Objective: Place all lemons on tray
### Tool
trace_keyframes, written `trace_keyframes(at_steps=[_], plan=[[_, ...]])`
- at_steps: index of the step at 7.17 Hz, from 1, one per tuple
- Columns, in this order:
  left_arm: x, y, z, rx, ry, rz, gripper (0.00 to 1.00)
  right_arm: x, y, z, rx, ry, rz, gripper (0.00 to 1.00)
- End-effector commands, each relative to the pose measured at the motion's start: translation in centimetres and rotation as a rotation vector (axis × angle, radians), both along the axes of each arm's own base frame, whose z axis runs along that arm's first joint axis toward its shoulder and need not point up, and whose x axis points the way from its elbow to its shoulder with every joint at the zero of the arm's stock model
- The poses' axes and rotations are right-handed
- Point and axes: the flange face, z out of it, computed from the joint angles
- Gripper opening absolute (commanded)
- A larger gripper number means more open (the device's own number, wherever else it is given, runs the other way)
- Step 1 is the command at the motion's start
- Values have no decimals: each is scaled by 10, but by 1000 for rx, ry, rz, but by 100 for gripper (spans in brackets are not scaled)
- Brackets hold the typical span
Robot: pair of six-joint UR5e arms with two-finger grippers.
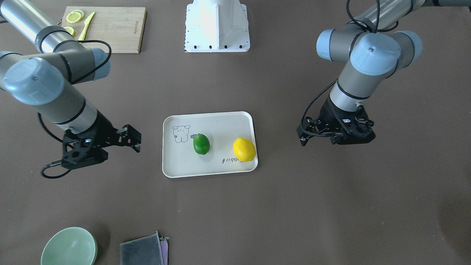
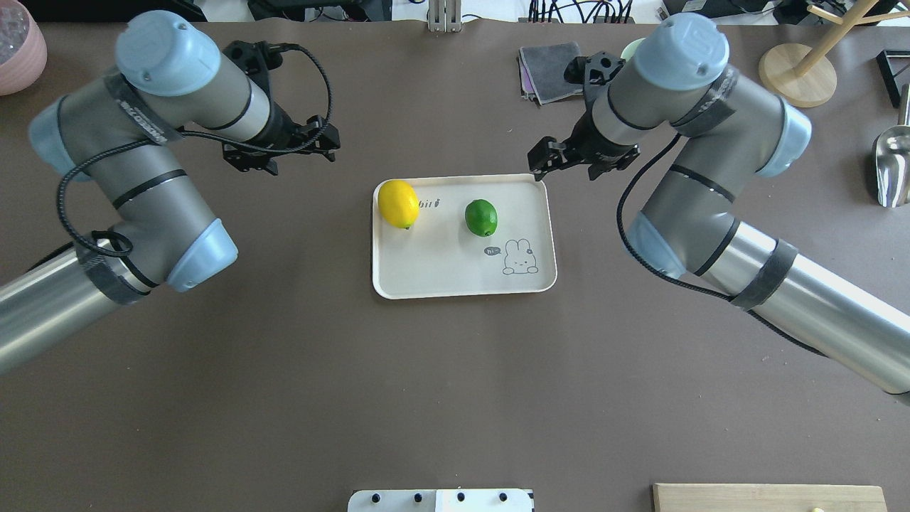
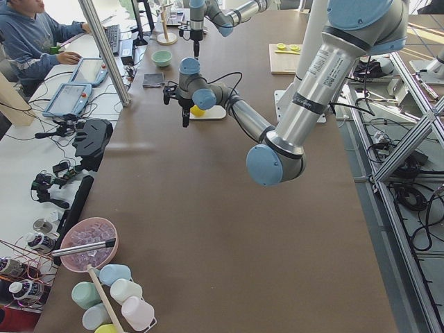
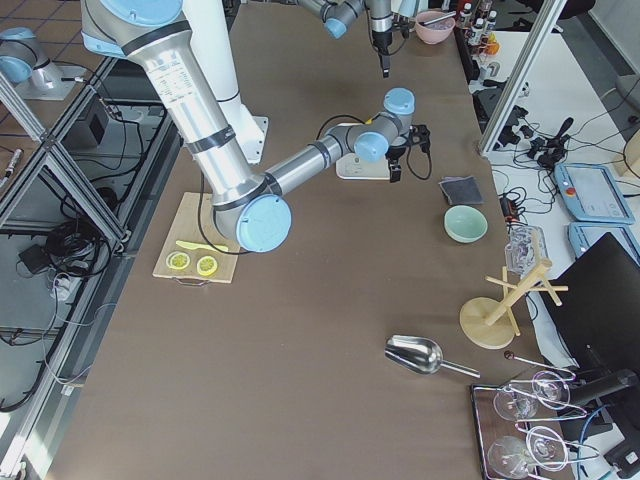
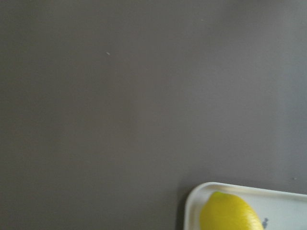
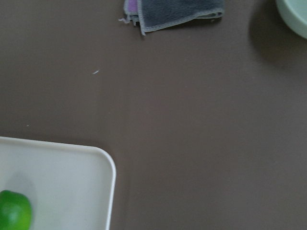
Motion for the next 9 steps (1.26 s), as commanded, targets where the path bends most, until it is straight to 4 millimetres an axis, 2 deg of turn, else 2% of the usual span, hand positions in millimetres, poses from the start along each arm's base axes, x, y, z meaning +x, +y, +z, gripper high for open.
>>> trace_keyframes(at_steps=[1, 2, 3, 4, 5, 6, 7, 9], plan=[[-124, -11, 84, 88, -87, 131, 98, 152, -9, 104, 62, 78, -46, 100], [-188, -9, 122, 132, -90, 187, 98, 210, 0, 152, 67, 142, -94, 100], [-238, -1, 157, 170, -107, 227, 98, 268, 11, 193, 65, 179, -115, 100], [-269, 18, 199, 196, -140, 274, 98, 317, 29, 224, 37, 199, -112, 100], [-284, 27, 212, 207, -151, 284, 98, 349, 61, 262, 26, 203, -122, 100], [-285, 44, 239, 155, -154, 292, 98, 364, 85, 281, 1, 207, -105, 100], [-287, 51, 253, 121, -154, 288, 98, 370, 90, 284, -9, 210, -95, 100], [-291, 58, 259, 110, -160, 282, 98, 370, 95, 289, -18, 220, -96, 100]])
